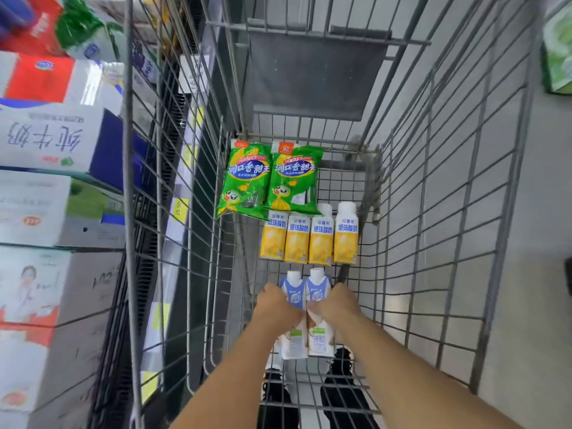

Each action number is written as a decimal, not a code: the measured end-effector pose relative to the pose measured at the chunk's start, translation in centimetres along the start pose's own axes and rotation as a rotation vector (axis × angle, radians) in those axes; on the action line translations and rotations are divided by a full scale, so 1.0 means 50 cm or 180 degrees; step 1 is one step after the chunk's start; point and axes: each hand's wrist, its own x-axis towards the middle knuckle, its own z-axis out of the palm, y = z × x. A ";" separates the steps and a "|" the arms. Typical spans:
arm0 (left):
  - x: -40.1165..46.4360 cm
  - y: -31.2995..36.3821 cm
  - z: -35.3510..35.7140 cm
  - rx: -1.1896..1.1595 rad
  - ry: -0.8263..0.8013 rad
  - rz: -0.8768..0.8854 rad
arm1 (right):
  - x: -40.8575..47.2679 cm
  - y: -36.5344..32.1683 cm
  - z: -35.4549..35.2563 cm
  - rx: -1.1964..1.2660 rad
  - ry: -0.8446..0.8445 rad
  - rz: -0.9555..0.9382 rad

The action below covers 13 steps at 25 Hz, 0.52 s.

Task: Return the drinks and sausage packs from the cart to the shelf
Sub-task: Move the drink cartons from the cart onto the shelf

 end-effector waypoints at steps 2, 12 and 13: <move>0.000 -0.008 0.001 0.0029 -0.0163 -0.0182 | -0.003 0.006 -0.010 -0.0161 -0.0065 -0.0018; -0.131 0.033 -0.093 -0.0530 -0.0033 0.0416 | -0.133 -0.030 -0.103 0.0340 -0.0030 -0.0899; -0.170 0.044 -0.124 -0.0689 0.0004 0.0576 | -0.169 -0.047 -0.127 0.0504 -0.0043 -0.1027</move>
